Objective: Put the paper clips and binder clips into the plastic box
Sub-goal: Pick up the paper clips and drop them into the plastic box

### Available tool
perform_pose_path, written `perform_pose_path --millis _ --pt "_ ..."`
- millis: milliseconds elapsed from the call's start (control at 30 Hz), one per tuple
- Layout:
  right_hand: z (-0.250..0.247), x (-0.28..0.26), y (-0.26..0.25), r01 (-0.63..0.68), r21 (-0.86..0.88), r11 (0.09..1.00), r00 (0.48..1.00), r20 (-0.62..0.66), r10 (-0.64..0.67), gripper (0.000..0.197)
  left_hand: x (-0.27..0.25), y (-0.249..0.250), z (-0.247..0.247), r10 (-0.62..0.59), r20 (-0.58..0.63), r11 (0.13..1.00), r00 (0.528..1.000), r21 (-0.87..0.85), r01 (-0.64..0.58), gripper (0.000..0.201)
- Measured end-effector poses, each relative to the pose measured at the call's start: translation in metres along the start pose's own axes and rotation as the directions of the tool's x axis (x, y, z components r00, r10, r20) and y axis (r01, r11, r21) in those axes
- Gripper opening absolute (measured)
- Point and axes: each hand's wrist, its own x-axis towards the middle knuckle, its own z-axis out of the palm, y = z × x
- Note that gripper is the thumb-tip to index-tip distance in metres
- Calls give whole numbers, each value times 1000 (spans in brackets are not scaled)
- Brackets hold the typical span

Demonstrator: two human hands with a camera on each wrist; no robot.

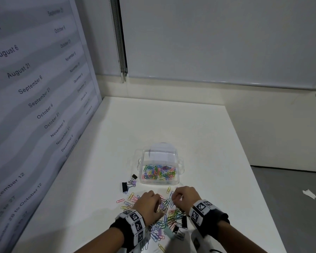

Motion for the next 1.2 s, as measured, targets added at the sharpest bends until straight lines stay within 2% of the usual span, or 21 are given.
perform_pose_path --millis 100,167,300,433,467,500,567,667,733,867,967,1067,1200 --pt "-4 -2 4 -1 -3 1000 999 38 1 21 2 6 0 -45 -16 996 999 -76 43 23" --pt "-3 -2 4 28 -18 999 996 88 -26 37 4 8 -1 -69 -15 990 998 -122 66 15" --pt "2 5 -4 109 -121 987 984 157 -89 77 1 8 -3 -103 -59 971 993 -223 87 12" --pt "5 12 -19 198 -282 939 950 293 -112 89 -6 -4 -15 -218 -145 911 965 -384 149 4" --pt "7 13 -22 208 -303 930 945 307 -112 86 -9 -10 -19 -252 -159 892 954 -421 166 4" --pt "9 14 -25 207 -305 930 944 313 -108 80 -11 -15 -22 -287 -167 875 943 -447 187 13" --pt "13 14 -28 182 -256 950 944 316 -95 60 -15 -28 -27 -347 -182 856 920 -462 232 26" --pt "14 12 -27 160 -183 970 947 305 -99 30 -20 -41 -31 -396 -190 839 898 -473 269 27" --pt "12 10 -26 140 -149 979 952 291 -92 22 -21 -44 -34 -404 -193 840 894 -466 279 28" --pt "3 10 -25 72 -71 995 971 232 -53 16 -18 -41 -34 -392 -199 869 898 -400 291 21" --pt "-9 19 -33 56 21 998 990 128 -58 26 -8 -42 -37 -360 -231 903 904 -331 275 15" --pt "-26 32 -45 -12 196 981 998 58 1 30 -1 -47 -42 -359 -244 917 901 -270 293 23" --pt "-41 44 -51 -3 246 969 1000 -20 9 25 0 -53 -47 -366 -244 904 898 -324 280 24"
